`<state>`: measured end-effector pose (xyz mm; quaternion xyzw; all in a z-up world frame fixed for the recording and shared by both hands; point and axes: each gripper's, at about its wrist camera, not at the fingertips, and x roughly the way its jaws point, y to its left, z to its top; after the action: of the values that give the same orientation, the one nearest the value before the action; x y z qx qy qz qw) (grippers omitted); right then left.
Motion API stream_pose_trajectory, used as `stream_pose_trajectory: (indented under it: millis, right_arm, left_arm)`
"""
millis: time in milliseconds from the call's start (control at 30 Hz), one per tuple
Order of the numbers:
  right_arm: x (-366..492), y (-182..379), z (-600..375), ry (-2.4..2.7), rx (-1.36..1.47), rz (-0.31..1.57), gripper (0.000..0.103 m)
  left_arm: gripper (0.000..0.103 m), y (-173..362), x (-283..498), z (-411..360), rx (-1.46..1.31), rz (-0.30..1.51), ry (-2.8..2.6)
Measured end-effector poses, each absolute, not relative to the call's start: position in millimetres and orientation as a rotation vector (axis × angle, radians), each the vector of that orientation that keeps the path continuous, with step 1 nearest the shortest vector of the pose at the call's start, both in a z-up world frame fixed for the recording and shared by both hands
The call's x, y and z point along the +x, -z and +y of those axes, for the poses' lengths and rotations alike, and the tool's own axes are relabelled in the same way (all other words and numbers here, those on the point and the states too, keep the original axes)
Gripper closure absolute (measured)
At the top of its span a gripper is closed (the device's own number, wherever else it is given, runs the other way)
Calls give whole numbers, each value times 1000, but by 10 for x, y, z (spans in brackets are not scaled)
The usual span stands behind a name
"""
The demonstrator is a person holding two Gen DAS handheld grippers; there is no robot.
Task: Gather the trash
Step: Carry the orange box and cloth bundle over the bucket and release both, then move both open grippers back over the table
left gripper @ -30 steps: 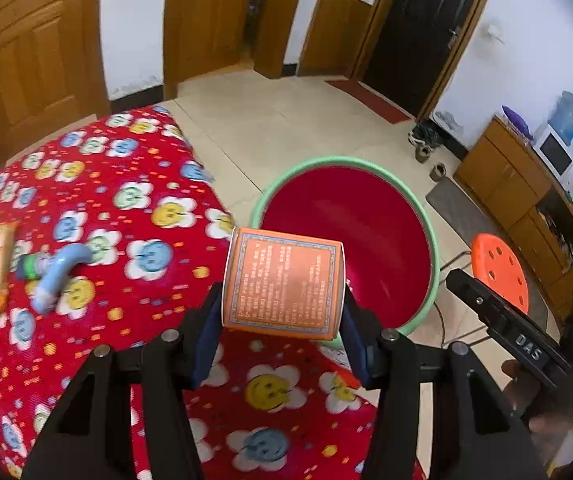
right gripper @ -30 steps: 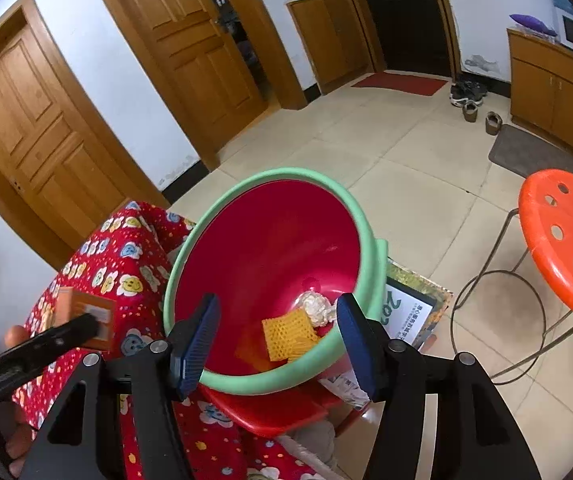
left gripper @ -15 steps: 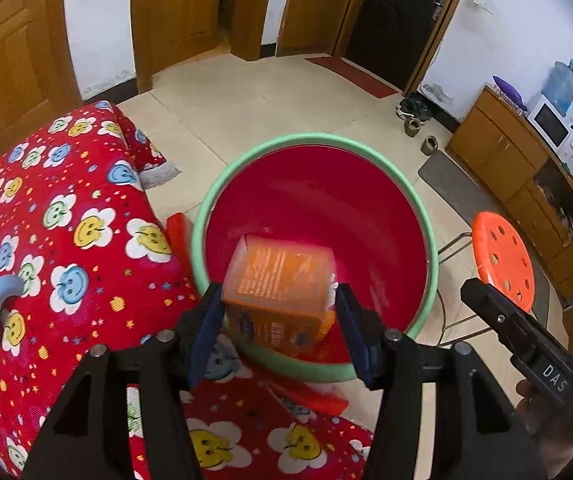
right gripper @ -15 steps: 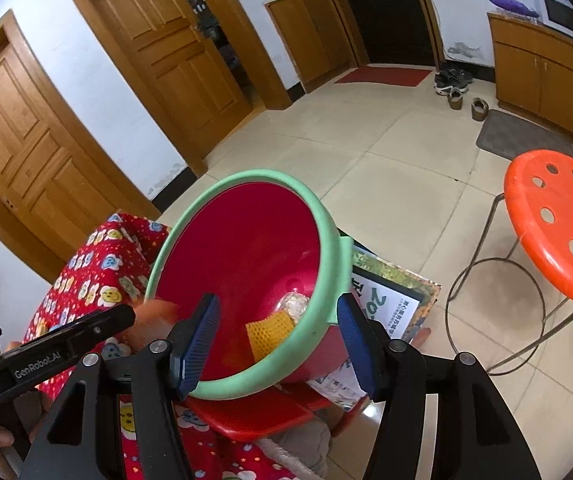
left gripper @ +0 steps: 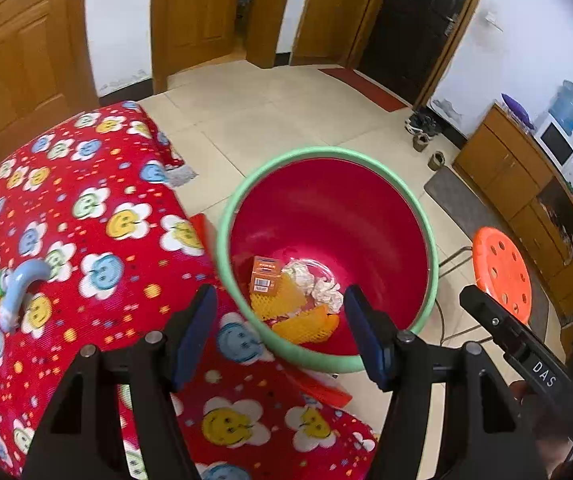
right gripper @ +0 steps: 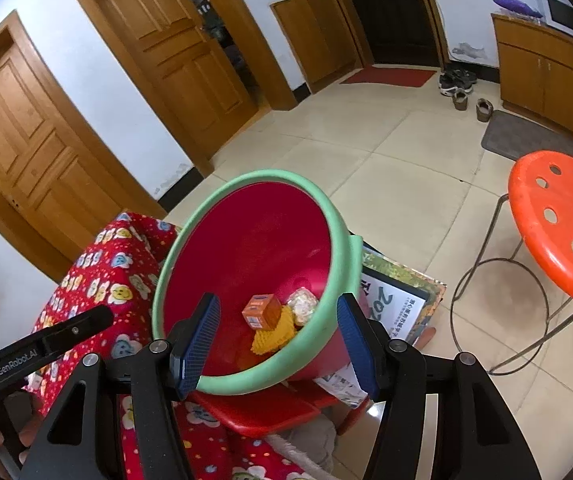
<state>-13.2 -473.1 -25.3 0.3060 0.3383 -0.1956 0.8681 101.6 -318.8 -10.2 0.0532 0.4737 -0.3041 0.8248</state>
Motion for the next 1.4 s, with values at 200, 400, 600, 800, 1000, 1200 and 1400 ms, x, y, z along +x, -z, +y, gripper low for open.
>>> stream_pose_trajectory:
  millis: [200,400,600,800,1000,1200,1400]
  right_arm:
    - [-98,157,-4602,379,624,706,41]
    - [-33,67,-4437,349,603,707,41]
    - [80,-17,-4236,306,578,719,40]
    - [233,-105,-3969,258,539,732,40]
    - [456,-163,-3676,201,501,755,40]
    - [724,-176,-3345,137,459,793,40]
    - [1012,-123,-3043,75,453,846,40]
  left_arm:
    - [38,-23,1027,-2899,73,987,605]
    - [38,-144,1052,-2596,49,963,553]
    - [38,-239,1097,-2238,27,944,493]
    - [38,-309,1185,-1797,-1,924,413]
    - [37,-321,1331,-1290,-26,919,311]
    - [37,-276,1494,-765,-37,916,199]
    - [37,-104,1652,-382,-43,934,109]
